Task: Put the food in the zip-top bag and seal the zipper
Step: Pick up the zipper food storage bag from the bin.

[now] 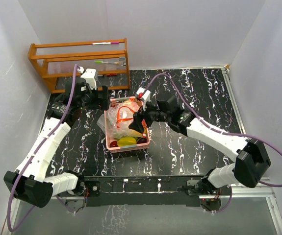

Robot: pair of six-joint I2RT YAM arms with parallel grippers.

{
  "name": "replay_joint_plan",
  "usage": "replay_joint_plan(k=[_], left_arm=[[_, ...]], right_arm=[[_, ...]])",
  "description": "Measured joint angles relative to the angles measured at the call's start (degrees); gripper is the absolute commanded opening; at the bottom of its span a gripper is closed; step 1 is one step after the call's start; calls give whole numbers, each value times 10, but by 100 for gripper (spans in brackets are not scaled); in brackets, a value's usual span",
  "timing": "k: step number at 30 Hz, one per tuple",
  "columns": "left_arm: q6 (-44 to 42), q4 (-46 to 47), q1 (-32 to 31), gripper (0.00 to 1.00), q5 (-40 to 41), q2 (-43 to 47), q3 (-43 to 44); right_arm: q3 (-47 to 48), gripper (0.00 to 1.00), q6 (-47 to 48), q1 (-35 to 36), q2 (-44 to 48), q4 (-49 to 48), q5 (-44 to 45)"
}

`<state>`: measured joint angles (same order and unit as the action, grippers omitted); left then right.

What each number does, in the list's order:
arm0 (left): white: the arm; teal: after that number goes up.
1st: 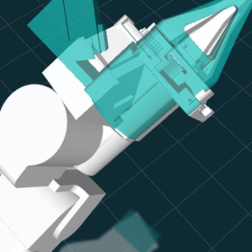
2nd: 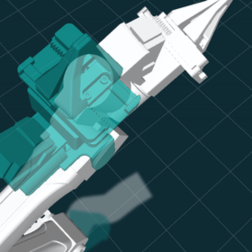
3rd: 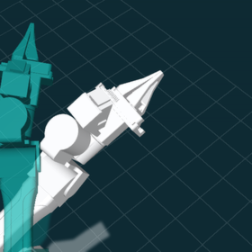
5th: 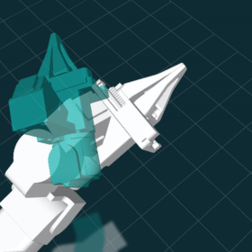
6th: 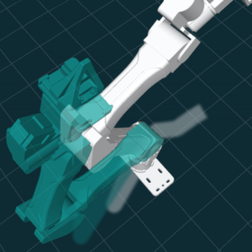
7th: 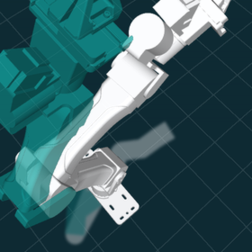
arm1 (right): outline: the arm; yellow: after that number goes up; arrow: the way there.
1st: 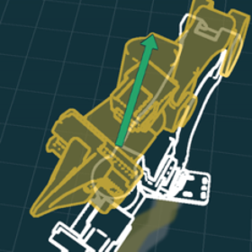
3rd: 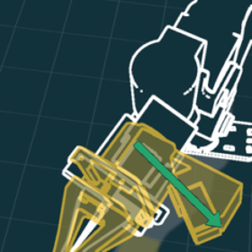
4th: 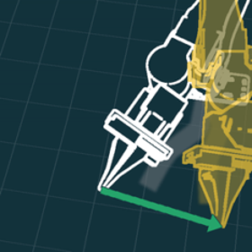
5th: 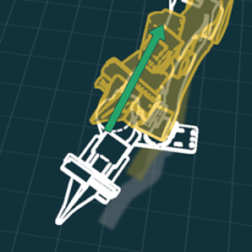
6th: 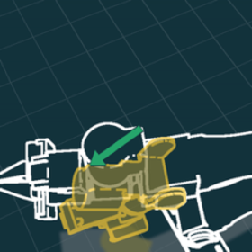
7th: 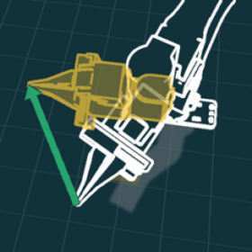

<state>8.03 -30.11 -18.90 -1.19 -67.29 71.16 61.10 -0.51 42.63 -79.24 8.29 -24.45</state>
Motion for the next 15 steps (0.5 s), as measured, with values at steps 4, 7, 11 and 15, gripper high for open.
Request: replay_joint_plan(k=[4,7,11,15], left_arm=[[-1,0,0,97,-1,0,0],[-1,3,0,97,-1,1,-6],[1,1,0,97,-4,1,-16],[1,2,0,97,-9,1,-17]], right_arm=[[-2,77,9,4,-7,-31,-15],[-2,75,15,5,-31,-54,-10],[-2,61,24,17,-66,-73,25],[-2,11,37,35,-77,-82,76]])
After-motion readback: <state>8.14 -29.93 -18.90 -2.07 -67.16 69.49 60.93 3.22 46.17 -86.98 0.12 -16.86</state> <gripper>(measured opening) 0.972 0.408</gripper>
